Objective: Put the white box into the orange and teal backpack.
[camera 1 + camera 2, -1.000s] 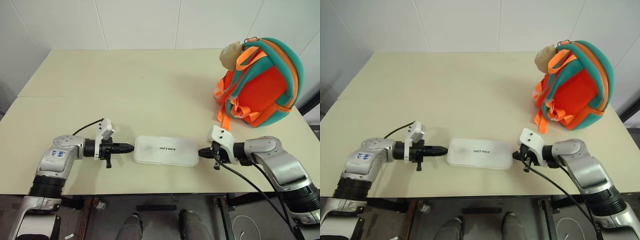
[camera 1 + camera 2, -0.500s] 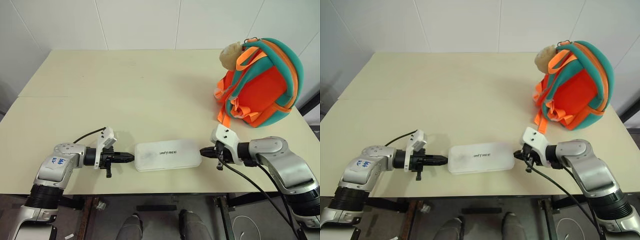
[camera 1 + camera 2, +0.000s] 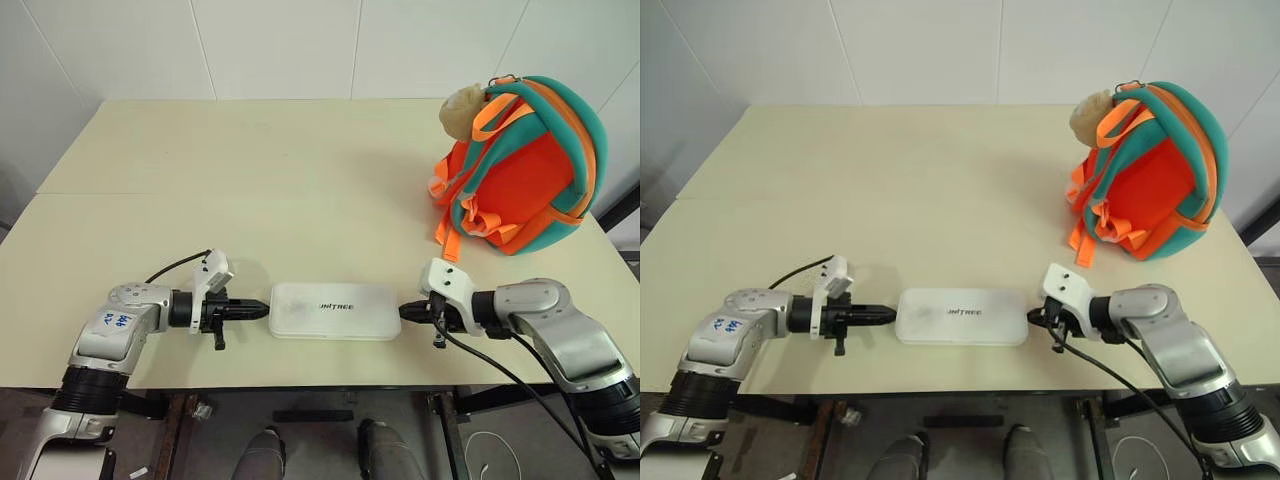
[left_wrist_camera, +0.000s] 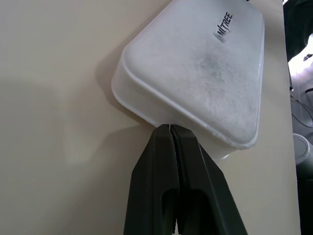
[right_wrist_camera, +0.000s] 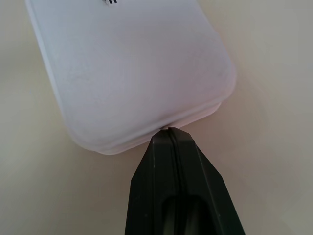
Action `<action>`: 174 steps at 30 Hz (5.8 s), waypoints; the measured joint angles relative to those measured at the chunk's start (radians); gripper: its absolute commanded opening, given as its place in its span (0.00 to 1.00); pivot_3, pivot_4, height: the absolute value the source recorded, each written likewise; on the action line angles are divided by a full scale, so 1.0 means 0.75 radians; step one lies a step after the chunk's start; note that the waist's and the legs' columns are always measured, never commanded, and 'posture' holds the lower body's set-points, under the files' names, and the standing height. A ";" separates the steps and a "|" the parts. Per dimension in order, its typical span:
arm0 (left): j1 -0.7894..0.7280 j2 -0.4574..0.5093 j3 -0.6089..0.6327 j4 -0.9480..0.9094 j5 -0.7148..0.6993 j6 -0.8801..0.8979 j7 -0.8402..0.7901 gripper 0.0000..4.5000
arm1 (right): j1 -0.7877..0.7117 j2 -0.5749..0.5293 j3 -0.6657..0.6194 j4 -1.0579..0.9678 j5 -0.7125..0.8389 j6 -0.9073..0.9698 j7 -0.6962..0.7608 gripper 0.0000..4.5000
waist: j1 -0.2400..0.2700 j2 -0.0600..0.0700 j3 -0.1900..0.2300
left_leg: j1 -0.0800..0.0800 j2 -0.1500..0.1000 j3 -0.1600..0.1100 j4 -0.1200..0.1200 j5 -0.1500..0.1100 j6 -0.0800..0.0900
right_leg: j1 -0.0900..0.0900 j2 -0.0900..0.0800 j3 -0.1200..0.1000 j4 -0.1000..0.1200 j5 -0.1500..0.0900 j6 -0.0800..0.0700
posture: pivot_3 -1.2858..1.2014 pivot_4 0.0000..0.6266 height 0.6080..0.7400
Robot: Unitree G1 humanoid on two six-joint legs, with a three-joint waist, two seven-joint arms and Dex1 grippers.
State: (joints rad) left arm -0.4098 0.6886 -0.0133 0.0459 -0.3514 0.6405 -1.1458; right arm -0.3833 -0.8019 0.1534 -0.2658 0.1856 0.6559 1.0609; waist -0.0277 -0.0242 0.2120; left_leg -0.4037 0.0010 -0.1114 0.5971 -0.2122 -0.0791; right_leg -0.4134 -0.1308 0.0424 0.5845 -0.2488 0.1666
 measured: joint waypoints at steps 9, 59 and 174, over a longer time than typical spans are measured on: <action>-0.016 0.063 -0.007 0.049 0.015 -0.073 -0.007 0.01 | 0.000 -0.040 -0.012 0.113 -0.014 -0.158 -0.010 0.00 | -0.001 0.000 0.000 | 0.000 0.000 0.000 0.000 0.000 0.000 | 0.000 0.000 0.000 -0.001 0.000 0.000 | 0.52 0.24 1.00; -0.441 -0.200 0.208 0.559 -0.595 1.281 0.522 1.00 | -0.003 -0.007 -0.053 0.151 -0.015 -0.321 -0.065 0.99 | 0.036 0.002 -0.002 | 0.004 -0.003 0.000 0.014 0.000 0.000 | 0.010 -0.002 0.000 0.000 0.000 0.002 | 0.52 0.24 1.00; -0.684 0.143 0.464 0.829 -0.388 0.385 0.116 0.28 | -0.204 -0.018 -0.235 -0.276 0.760 0.043 -0.021 0.00 | -0.004 -0.001 0.001 | -0.003 -0.001 0.000 -0.006 -0.001 -0.003 | -0.005 -0.001 0.000 0.000 -0.002 0.008 | 0.52 0.24 1.00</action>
State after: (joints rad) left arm -0.9225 0.7962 0.3350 0.6680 -0.6420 0.9291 -1.0587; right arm -0.5361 -0.8158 -0.0230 -0.4728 0.7559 0.6885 1.0448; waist -0.0308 -0.0246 0.2127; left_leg -0.4064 -0.0001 -0.1114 0.5928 -0.2133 -0.0814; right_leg -0.4172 -0.1314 0.0425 0.5847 -0.2503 0.1725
